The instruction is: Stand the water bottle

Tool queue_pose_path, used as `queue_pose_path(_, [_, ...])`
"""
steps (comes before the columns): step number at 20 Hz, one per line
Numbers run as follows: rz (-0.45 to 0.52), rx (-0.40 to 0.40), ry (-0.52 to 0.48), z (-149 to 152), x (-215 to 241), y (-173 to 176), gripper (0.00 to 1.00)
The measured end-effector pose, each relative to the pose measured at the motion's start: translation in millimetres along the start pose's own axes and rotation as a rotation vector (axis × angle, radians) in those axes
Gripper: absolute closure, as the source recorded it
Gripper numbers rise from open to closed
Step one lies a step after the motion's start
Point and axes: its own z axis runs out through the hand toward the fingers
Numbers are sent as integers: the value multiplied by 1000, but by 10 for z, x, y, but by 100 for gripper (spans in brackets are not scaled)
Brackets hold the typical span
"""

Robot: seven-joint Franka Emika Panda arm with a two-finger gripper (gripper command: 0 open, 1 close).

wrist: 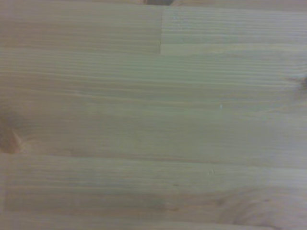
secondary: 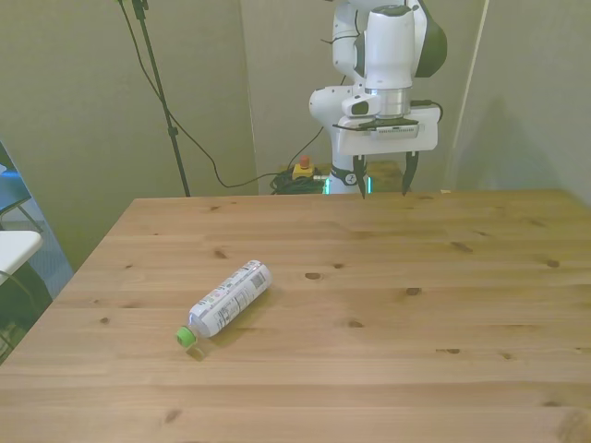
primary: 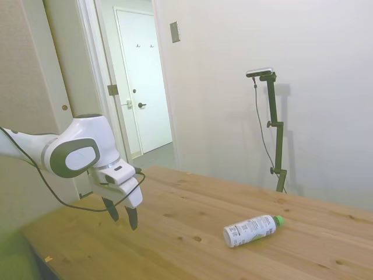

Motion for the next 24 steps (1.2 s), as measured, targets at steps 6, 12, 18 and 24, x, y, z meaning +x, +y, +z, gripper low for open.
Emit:
queue_pose_path(6, [29,28,26,-127,104,-109,0])
queue_pose_path(12, [135,43,91,-313,792,-135,0])
queue_pose_path(18, [280,28,124,-221,1822,146,0])
queue_pose_path(24, [351,25,141,-108,2267,108,0])
